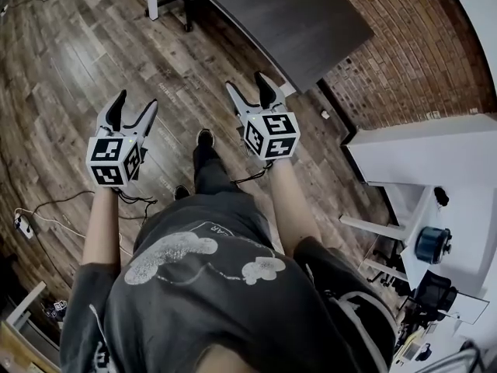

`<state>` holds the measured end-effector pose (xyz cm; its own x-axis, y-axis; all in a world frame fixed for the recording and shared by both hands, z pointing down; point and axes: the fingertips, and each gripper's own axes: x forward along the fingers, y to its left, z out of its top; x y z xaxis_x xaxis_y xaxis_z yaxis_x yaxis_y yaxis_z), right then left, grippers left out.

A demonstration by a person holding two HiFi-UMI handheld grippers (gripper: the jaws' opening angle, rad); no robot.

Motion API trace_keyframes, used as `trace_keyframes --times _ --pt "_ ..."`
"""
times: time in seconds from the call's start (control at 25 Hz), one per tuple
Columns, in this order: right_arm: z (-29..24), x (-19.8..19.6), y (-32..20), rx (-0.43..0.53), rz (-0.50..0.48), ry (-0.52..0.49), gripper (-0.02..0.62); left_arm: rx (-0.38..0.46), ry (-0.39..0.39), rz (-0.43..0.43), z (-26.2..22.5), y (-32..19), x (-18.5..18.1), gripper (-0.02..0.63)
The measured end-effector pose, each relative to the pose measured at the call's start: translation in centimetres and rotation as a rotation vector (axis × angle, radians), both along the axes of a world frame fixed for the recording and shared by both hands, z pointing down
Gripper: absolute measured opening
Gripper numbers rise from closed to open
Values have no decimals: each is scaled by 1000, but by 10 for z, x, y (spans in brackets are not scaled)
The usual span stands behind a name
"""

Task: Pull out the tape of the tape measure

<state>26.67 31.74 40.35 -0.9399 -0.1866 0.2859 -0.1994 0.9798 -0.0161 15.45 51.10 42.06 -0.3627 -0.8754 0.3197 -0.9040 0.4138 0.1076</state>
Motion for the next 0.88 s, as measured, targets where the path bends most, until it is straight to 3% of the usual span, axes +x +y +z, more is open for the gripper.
trace_keyframes --times 0.16,0.36,0.88 --pt "11 -16 -29 -12 28 14 304 -9 28 14 11 -19 -14 343" --pt "25 -57 -83 -51 65 17 310 -24 52 -11 21 -55 -65 362" --pt "53 -165 -278 -126 150 51 311 -81 84 56 31 -244 -184 362"
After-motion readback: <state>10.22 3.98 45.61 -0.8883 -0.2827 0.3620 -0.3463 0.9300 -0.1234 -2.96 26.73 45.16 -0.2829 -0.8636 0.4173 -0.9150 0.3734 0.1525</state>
